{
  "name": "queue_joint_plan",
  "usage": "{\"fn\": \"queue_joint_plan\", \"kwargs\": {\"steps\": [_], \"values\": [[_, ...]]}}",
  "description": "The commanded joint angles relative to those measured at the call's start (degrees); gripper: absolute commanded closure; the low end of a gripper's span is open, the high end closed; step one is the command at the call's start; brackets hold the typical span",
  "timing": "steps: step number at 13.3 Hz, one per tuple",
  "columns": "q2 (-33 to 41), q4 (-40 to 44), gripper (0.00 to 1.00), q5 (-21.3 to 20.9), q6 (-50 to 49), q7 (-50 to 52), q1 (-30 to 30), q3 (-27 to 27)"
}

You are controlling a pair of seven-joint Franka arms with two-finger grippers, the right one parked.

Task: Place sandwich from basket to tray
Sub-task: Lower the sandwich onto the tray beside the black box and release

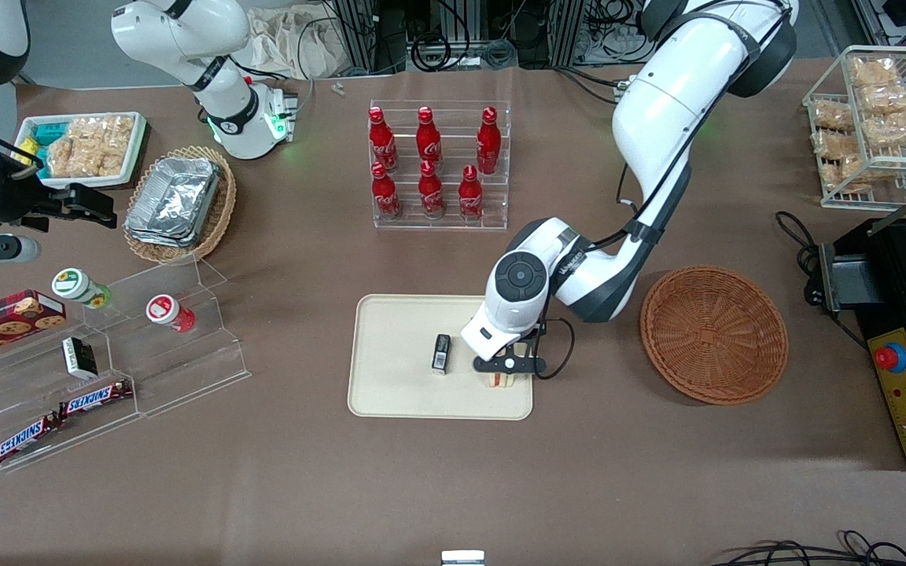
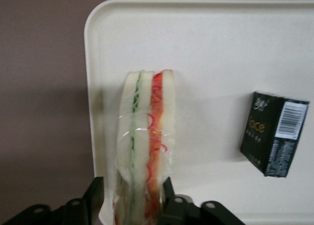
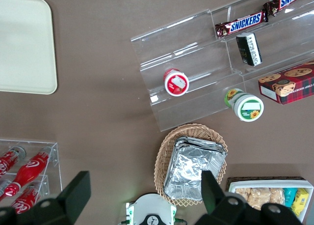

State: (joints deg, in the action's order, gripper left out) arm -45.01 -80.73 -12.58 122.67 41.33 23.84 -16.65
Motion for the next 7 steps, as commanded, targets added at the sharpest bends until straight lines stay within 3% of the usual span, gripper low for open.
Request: {"fn": "queue_joint_plan", "kwargs": {"steps": [1, 4, 7], "values": [[2.55, 1.19, 0.00, -0.44, -6.55, 1.21, -0.72, -0.31], [6.59, 1.01, 0.00, 0.09, -13.49, -2.03, -2.31, -0.75], [12.12, 0.66, 0.00, 6.22, -21.30, -10.10, -6.25, -0.66]]}}
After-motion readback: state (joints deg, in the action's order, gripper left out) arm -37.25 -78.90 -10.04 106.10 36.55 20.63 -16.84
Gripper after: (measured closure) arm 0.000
